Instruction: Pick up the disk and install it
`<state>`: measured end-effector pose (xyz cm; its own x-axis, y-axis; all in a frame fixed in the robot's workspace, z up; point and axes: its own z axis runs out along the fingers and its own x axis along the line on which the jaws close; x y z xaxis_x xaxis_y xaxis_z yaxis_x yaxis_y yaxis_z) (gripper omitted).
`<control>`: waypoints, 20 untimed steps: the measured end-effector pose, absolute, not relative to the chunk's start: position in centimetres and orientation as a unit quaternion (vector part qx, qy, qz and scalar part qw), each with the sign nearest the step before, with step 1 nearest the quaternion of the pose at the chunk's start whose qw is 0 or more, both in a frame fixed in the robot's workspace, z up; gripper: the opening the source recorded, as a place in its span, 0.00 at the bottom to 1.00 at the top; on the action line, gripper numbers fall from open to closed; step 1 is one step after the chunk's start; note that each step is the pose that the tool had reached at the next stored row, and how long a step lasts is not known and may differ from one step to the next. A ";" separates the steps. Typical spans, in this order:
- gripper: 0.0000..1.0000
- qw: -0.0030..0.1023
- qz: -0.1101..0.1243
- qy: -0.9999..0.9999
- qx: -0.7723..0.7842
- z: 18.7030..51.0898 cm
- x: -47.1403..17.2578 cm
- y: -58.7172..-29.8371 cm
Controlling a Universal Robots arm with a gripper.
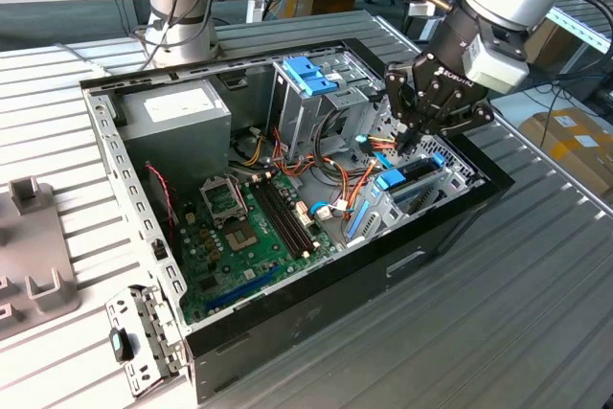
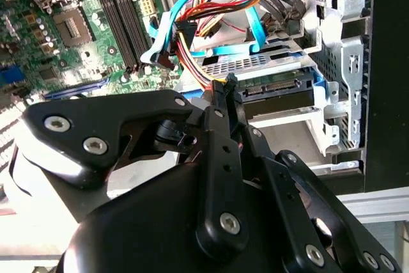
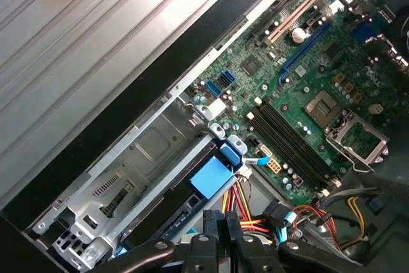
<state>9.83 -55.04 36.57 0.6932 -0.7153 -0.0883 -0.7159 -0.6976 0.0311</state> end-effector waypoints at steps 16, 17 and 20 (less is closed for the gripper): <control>0.17 0.005 0.047 0.439 -0.897 35.9 10.9 -55.2; 0.17 0.005 0.047 0.441 -0.896 35.9 10.9 -55.2; 0.17 0.006 0.047 0.449 -0.892 35.9 11.1 -55.2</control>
